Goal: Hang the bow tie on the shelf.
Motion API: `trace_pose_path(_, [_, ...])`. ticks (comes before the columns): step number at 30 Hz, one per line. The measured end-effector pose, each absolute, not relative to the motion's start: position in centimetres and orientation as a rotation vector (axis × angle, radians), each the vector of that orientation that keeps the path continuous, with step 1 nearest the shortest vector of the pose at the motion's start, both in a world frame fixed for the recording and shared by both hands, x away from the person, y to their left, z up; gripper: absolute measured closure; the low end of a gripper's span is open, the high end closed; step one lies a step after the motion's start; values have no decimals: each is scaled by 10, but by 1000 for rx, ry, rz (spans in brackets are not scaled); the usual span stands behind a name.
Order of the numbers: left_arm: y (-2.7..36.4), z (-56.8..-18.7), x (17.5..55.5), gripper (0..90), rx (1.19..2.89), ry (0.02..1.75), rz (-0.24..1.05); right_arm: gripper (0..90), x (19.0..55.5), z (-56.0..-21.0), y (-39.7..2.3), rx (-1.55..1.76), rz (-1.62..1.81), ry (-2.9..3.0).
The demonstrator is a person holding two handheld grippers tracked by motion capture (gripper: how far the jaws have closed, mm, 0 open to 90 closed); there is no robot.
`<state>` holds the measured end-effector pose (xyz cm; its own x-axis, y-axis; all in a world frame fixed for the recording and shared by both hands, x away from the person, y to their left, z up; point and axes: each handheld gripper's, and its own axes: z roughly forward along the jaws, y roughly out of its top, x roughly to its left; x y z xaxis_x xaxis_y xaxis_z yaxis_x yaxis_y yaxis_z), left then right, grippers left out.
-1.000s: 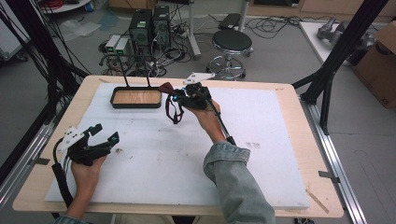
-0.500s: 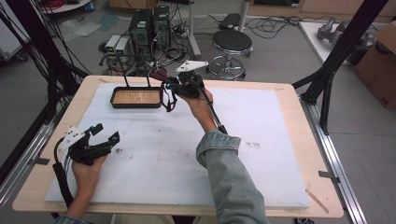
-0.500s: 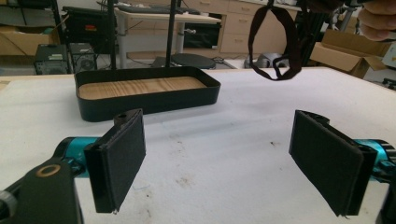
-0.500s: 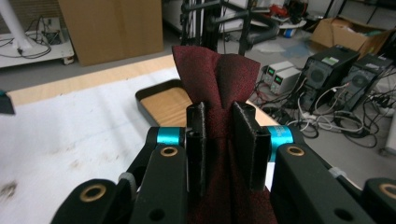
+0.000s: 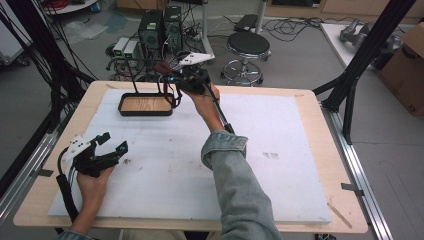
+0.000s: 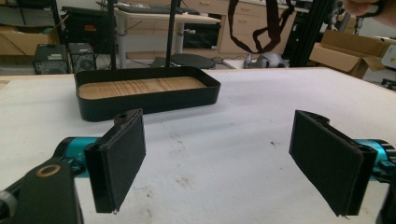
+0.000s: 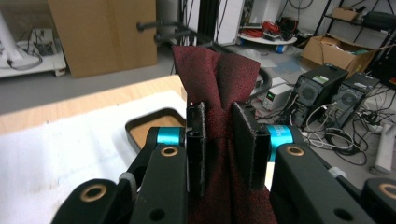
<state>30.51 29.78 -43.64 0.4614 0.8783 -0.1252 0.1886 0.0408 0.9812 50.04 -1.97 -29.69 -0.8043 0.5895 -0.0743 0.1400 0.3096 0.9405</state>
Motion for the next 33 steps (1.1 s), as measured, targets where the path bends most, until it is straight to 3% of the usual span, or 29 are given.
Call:
trace_pose_path(12, [297,-437,305,188,1464,996,683,754,517,-281,10,610,1440,2179])
trace_pose_path(33, [297,-437,306,192,1469,988,673,753,537,-289,11,684,1374,2140])
